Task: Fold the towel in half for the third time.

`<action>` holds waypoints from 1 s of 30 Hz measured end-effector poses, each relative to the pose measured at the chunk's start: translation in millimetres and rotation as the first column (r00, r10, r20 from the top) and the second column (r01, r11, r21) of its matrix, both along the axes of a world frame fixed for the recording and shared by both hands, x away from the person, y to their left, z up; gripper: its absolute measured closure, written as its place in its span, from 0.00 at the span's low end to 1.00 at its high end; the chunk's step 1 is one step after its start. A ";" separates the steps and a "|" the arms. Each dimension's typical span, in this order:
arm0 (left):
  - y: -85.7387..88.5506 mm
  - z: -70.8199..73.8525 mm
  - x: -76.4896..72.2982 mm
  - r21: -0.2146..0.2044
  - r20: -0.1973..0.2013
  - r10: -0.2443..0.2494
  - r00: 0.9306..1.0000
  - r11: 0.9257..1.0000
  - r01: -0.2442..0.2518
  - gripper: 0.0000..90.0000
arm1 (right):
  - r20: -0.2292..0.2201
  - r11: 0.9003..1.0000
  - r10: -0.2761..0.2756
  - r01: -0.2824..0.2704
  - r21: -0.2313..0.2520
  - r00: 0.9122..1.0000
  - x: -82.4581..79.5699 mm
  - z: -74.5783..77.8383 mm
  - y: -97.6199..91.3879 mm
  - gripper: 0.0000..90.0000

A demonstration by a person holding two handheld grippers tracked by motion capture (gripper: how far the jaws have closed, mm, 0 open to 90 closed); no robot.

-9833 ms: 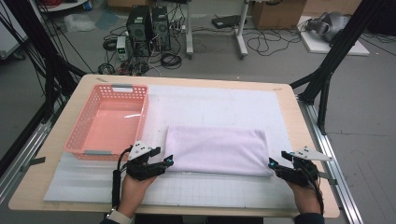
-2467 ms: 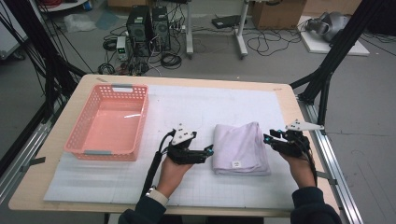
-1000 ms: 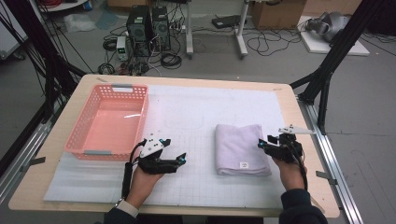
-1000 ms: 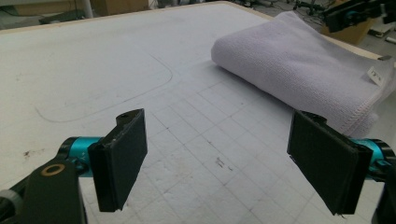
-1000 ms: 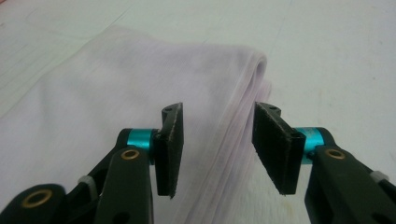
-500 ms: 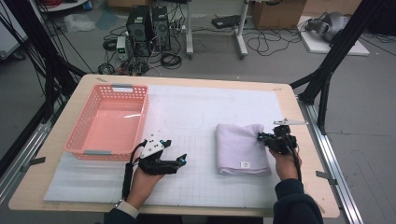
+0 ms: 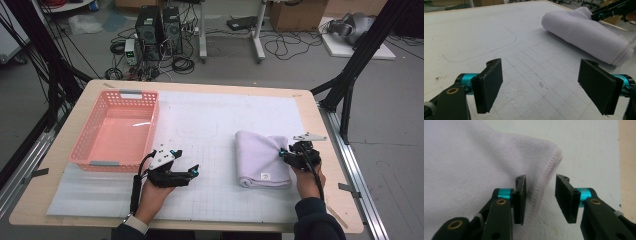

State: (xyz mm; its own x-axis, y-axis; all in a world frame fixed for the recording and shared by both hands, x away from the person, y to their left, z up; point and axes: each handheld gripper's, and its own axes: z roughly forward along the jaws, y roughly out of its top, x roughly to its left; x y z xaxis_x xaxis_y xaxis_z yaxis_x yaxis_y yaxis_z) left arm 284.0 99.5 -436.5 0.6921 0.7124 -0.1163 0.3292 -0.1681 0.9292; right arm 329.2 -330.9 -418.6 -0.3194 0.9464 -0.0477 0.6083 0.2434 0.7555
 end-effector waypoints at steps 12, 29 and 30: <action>1.4 1.2 1.0 -0.011 -0.003 0.003 1.000 1.000 -0.003 0.23 | 0.022 0.968 0.246 -0.247 0.037 0.969 -50.6 -4.0 13.5 0.61; 3.0 6.7 -5.1 -0.034 0.010 -0.015 1.000 0.999 0.016 0.21 | 0.173 0.983 0.137 -0.155 0.098 0.975 -72.4 11.0 -27.6 0.25; 2.6 6.6 -5.2 -0.031 0.011 -0.020 1.000 0.999 0.021 0.20 | 0.175 0.984 0.134 -0.153 0.096 0.975 -72.2 11.1 -29.0 0.23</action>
State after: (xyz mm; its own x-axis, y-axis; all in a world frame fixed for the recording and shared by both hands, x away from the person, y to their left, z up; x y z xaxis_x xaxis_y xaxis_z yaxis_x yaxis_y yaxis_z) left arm 278.8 102.1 -429.9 0.7077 0.6942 -0.1313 0.3164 -0.1453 0.9374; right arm 257.0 -359.8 -407.5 -0.4487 0.8936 -0.0113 0.4359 0.2299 0.8701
